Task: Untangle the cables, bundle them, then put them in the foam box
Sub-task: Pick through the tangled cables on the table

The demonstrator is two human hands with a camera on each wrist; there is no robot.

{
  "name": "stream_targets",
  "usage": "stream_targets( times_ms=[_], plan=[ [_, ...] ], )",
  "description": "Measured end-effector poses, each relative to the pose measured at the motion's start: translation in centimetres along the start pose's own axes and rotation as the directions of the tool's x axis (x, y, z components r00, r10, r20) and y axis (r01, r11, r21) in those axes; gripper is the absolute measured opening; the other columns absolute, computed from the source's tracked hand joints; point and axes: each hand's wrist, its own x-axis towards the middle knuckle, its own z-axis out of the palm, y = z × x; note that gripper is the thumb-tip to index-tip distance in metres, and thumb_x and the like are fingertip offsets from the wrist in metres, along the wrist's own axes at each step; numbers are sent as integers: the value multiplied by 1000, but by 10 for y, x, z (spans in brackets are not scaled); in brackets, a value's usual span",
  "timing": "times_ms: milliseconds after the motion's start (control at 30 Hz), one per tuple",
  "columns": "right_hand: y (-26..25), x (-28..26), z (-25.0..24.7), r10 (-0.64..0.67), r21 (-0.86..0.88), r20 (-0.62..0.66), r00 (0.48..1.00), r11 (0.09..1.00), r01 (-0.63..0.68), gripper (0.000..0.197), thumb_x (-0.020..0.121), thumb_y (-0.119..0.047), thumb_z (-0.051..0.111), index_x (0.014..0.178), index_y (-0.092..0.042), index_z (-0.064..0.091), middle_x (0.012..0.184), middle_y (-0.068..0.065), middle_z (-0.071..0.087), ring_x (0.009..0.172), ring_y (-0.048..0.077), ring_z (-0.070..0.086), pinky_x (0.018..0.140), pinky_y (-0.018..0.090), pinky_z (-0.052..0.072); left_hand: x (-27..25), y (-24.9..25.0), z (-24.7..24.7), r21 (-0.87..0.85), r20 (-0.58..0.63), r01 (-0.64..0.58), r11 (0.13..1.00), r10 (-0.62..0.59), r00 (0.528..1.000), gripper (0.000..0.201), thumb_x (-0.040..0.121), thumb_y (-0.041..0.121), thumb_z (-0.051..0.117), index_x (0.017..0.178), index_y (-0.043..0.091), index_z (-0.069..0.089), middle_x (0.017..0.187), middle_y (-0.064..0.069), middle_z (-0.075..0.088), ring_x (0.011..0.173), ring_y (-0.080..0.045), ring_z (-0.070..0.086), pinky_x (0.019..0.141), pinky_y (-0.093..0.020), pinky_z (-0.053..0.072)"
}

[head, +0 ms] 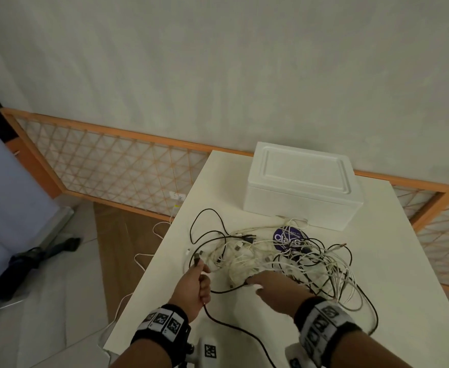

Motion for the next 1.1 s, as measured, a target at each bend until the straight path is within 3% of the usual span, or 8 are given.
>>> stream_targets(
  times_ms=[100,300,400,567,700,833,933,1100],
  plan=[
    [-7,20,15,-91,-180,73,993,978,103,54,95,-16,49,146,-24,32,152,3,30,136,25,34,112,36,28,3,4,3,15,29,24,1000,-24,999,20,98,17,37,83,9,48,51,0,32,41,-11,26,44,-24,22],
    [1,17,22,-34,-448,38,999,893,48,31,96,-14,38,126,-16,45,128,13,43,117,32,45,86,43,43,2,0,5,225,53,68,972,-82,995,15,95,7,48,81,9,52,58,-3,47,44,-11,32,43,-23,26],
    [7,17,23,-79,-453,0,997,889,71,29,96,-11,32,122,-10,44,124,14,46,113,32,48,76,41,38,3,-5,6,288,31,143,947,-158,987,23,98,13,48,79,5,57,58,-6,55,42,-12,35,44,-21,28],
    [3,9,30,-117,-452,115,987,878,156,40,91,-27,53,129,-17,44,130,11,43,118,33,44,92,46,37,11,-10,5,357,21,330,874,-361,933,47,101,26,41,68,1,65,67,-13,64,46,-14,49,45,-20,35],
    [0,1,28,-208,-620,55,977,760,197,32,83,-18,37,105,-15,59,104,10,61,96,30,58,78,44,44,14,-15,8,516,-24,441,734,-503,864,48,101,30,41,75,-3,65,70,-16,65,57,-20,59,52,-22,46],
    [8,-6,30,-158,-573,93,983,799,183,29,95,-9,33,118,-2,48,119,20,51,109,35,48,91,47,35,16,-23,11,490,-47,464,738,-509,860,44,100,26,45,76,-8,61,60,-16,59,62,-28,60,67,-30,48],
    [3,-10,36,-141,-511,86,986,844,166,31,95,-16,40,124,-5,43,122,18,49,111,36,47,92,47,34,12,-26,12,392,-50,450,802,-470,881,44,100,23,45,72,-7,60,60,-17,61,61,-28,61,61,-29,47],
    [-5,-10,44,-78,-324,63,995,941,95,28,92,-8,33,116,-2,47,114,20,51,107,35,50,80,40,38,10,-34,10,288,-57,431,855,-434,899,40,100,19,44,75,-9,58,60,-20,63,63,-31,59,64,-34,47]
  ],
)
